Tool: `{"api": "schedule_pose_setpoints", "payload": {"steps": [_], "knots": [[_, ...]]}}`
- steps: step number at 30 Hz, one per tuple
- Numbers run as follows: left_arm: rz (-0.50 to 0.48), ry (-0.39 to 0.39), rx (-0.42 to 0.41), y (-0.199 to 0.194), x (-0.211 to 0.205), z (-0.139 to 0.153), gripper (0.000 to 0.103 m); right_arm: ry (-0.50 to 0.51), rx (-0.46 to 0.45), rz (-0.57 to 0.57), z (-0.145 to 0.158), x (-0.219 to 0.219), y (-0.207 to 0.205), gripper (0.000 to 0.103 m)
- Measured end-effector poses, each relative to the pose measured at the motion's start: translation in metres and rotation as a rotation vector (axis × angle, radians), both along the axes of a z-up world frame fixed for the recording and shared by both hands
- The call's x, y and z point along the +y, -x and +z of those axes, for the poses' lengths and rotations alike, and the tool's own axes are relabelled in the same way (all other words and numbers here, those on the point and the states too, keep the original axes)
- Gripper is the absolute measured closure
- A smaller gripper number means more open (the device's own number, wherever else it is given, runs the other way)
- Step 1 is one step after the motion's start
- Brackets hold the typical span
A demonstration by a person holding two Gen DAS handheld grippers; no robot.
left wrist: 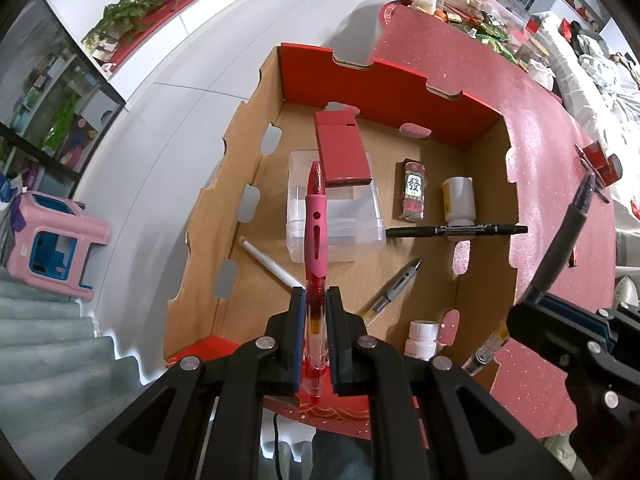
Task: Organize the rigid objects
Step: 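Hold both pens upright above the box and lower them inside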
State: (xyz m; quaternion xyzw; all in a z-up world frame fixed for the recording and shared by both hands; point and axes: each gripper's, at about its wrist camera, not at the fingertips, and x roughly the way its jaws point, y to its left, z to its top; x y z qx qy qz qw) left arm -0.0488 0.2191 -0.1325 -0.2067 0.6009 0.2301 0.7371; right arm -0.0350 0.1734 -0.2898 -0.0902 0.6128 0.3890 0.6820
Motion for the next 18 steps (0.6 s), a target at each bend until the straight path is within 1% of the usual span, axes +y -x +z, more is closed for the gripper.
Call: {"api": "schedule_pose_setpoints", "payload": {"steps": [18], "knots": [[0.006, 0.005, -0.022, 0.0050, 0.0006, 0.0054, 0.093, -0.002, -0.014, -0.008, 0.0075, -0.0056, 0.0039, 0.092]]}}
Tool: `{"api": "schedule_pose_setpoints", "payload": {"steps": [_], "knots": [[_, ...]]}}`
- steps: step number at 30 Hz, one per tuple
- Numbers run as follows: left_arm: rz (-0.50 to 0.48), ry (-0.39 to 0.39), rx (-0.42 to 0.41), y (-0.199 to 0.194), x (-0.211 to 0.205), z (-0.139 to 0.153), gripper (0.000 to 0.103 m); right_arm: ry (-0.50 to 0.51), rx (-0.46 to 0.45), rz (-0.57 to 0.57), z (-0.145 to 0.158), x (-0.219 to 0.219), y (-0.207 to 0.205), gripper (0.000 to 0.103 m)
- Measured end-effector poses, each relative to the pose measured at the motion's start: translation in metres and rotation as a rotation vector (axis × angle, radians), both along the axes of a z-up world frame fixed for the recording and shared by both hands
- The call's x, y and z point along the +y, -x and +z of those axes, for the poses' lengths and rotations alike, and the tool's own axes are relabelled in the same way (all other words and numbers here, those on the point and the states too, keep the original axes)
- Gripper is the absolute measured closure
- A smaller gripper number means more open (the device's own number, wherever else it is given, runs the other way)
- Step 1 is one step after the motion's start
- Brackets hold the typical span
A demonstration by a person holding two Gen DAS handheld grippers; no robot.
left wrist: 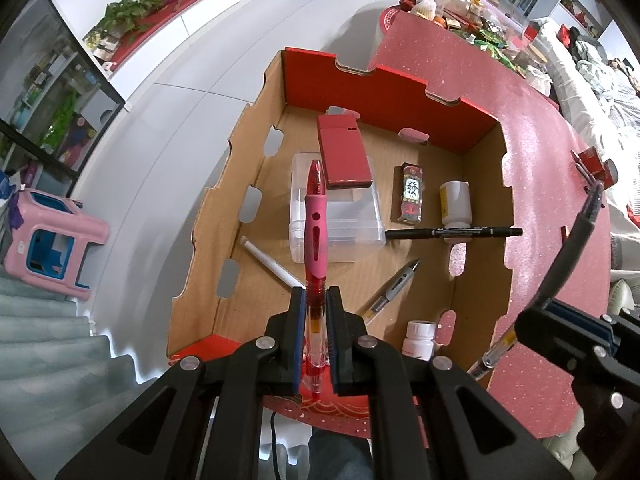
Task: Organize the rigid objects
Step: 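Hold both pens upright above the box and lower them inside, then open the right tool to drop the grey pen while the left tool releases the pink pen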
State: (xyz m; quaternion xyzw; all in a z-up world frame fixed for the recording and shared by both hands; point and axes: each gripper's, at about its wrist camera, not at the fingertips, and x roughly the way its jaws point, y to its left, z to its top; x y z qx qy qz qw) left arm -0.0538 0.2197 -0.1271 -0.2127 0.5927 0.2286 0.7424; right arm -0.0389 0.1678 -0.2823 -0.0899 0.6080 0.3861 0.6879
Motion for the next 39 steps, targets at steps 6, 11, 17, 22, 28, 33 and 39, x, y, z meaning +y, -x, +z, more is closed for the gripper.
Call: {"api": "schedule_pose_setpoints", "payload": {"steps": [6, 11, 17, 22, 28, 33, 39], "knots": [[-0.010, -0.002, -0.019, 0.002, -0.002, 0.009, 0.093, -0.013, 0.000, 0.001, 0.005, -0.002, 0.000, 0.092], [-0.009, -0.008, -0.019, 0.004, -0.003, 0.013, 0.093, -0.026, 0.000, -0.001, 0.007, -0.003, 0.000, 0.092], [-0.001, 0.000, 0.000, 0.005, -0.003, 0.008, 0.093, -0.021, 0.002, 0.004, 0.006, -0.003, 0.000, 0.092], [0.006, 0.007, 0.013, 0.003, -0.004, 0.002, 0.093, -0.010, 0.010, 0.008, 0.002, 0.001, 0.000, 0.092], [0.010, 0.009, 0.050, -0.005, -0.001, -0.011, 0.092, 0.019, 0.034, 0.009, -0.013, 0.011, -0.005, 0.092], [0.025, -0.020, 0.064, -0.007, 0.002, -0.016, 0.018, 0.070, 0.023, 0.016, -0.023, 0.021, -0.011, 0.092], [0.048, -0.045, 0.025, 0.003, 0.013, -0.008, 0.013, 0.088, -0.041, 0.001, -0.015, 0.015, -0.015, 0.009]]}}
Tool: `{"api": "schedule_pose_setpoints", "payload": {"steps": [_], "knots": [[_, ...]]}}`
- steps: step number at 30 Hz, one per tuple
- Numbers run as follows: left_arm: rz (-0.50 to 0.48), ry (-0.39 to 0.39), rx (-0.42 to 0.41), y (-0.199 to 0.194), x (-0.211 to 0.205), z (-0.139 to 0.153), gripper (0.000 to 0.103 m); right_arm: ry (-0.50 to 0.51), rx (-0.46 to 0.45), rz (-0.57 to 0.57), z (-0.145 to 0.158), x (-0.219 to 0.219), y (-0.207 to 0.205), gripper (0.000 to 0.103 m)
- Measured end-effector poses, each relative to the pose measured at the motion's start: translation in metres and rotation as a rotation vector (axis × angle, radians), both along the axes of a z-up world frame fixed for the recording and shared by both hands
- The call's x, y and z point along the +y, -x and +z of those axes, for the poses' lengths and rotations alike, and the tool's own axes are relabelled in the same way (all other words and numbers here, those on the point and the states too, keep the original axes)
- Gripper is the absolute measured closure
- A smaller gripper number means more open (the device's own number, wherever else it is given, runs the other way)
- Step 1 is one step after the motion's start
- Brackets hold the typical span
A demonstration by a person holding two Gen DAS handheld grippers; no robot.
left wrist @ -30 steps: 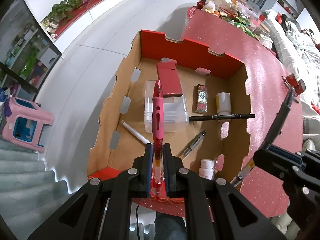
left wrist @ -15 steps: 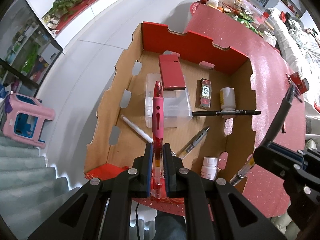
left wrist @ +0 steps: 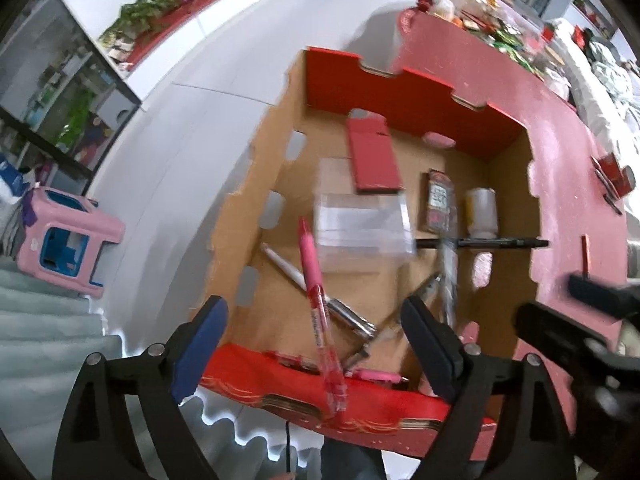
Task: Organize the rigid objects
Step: 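Open the right tool to drop the grey pen while the left tool releases the pink pen, then raise both open tools above the cardboard box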
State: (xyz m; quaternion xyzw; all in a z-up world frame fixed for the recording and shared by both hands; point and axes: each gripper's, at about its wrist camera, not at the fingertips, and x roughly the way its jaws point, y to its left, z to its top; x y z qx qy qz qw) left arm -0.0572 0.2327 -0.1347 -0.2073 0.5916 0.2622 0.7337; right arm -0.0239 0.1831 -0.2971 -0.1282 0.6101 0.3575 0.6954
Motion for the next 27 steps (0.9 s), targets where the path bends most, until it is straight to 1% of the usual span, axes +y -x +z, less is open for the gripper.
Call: {"api": "schedule_pose_setpoints", "payload": {"steps": [1, 3, 6, 7, 8, 9, 10, 12, 13, 15, 19, 21, 24, 27], "knots": [[0.004, 0.017, -0.009, 0.002, 0.002, 0.000, 0.012, -0.019, -0.015, -0.017, 0.004, -0.003, -0.002, 0.006], [0.011, 0.038, -0.027, 0.004, 0.006, 0.003, 0.012, -0.040, -0.026, -0.045, 0.011, -0.008, -0.005, 0.006], [-0.005, 0.003, -0.018, 0.005, 0.004, 0.014, 0.012, -0.046, 0.006, -0.055, 0.014, -0.012, -0.007, 0.006], [-0.012, -0.005, -0.026, 0.005, 0.003, 0.018, 0.012, -0.046, 0.014, -0.058, 0.014, -0.014, -0.008, 0.006], [-0.015, -0.015, -0.043, 0.006, 0.002, 0.023, 0.012, -0.043, 0.016, -0.061, 0.015, -0.016, -0.007, 0.001], [-0.012, -0.026, -0.061, 0.008, 0.001, 0.027, 0.012, -0.034, 0.013, -0.069, 0.016, -0.019, -0.006, 0.001], [-0.007, -0.022, -0.071, 0.010, 0.001, 0.032, 0.012, -0.034, 0.007, -0.076, 0.018, -0.021, -0.005, 0.001], [0.003, 0.022, -0.078, 0.014, 0.003, 0.036, 0.012, -0.056, -0.008, -0.085, 0.022, -0.028, -0.002, 0.001], [0.016, 0.037, -0.067, 0.015, 0.005, 0.036, 0.012, -0.062, -0.017, -0.082, 0.024, -0.030, 0.000, 0.001], [0.031, 0.025, -0.038, 0.018, 0.005, 0.036, 0.012, -0.050, -0.020, -0.066, 0.025, -0.031, 0.003, 0.001], [0.018, 0.044, 0.000, 0.024, -0.001, 0.033, 0.011, -0.024, 0.004, -0.051, 0.023, -0.032, 0.009, 0.001], [0.010, 0.031, 0.008, 0.028, -0.005, 0.033, 0.010, -0.018, 0.012, -0.041, 0.021, -0.032, 0.013, 0.001], [0.019, 0.020, 0.009, 0.033, -0.008, 0.034, 0.010, 0.007, -0.004, -0.031, 0.020, -0.031, 0.018, 0.001], [0.031, 0.031, -0.002, 0.037, -0.008, 0.034, 0.010, 0.021, 0.000, -0.019, 0.017, -0.030, 0.022, 0.001]]}}
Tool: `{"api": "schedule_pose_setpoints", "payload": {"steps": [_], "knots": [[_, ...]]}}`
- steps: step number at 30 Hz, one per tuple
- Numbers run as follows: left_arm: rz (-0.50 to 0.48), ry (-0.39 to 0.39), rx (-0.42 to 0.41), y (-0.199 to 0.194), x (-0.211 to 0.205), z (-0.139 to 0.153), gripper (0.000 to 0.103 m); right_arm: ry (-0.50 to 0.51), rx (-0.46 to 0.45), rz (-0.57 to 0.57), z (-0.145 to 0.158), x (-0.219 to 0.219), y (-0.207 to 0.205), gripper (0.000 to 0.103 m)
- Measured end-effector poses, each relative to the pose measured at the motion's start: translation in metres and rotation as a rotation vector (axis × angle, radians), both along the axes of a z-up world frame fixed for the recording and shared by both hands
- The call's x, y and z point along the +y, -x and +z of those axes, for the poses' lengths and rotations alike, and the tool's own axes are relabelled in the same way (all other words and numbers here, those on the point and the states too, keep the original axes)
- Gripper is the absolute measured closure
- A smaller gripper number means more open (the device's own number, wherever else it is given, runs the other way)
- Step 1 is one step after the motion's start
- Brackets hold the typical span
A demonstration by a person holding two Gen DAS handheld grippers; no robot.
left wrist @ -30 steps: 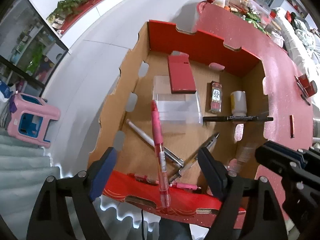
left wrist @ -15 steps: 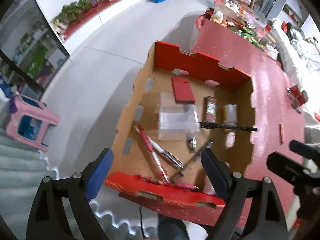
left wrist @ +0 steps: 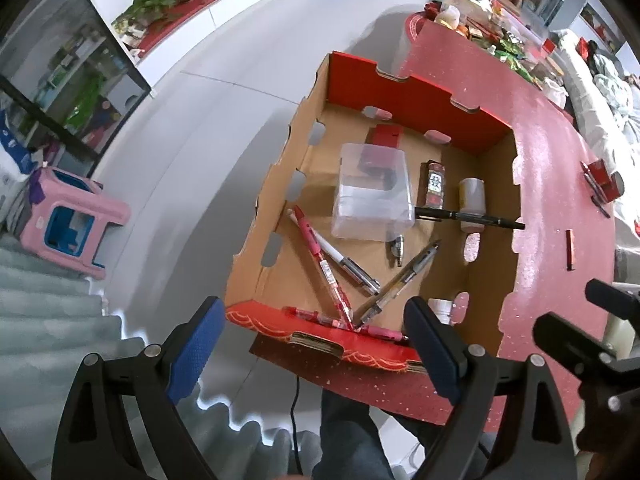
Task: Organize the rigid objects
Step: 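Raise both open tools above the cardboard box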
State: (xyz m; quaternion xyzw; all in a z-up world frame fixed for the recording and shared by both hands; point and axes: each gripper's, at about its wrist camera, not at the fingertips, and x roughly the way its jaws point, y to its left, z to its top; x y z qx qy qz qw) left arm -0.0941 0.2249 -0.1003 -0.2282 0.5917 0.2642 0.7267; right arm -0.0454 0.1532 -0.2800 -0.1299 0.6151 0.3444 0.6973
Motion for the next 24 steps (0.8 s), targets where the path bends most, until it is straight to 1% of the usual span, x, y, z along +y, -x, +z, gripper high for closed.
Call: {"api": "schedule_pose_setpoints", "payload": {"steps": [24], "knots": [[-0.015, -0.019, -0.010, 0.0057, -0.0051, 0.0054, 0.010, 0.008, -0.019, 0.024, 0.0071, 0.0079, 0.0106, 0.001]]}}
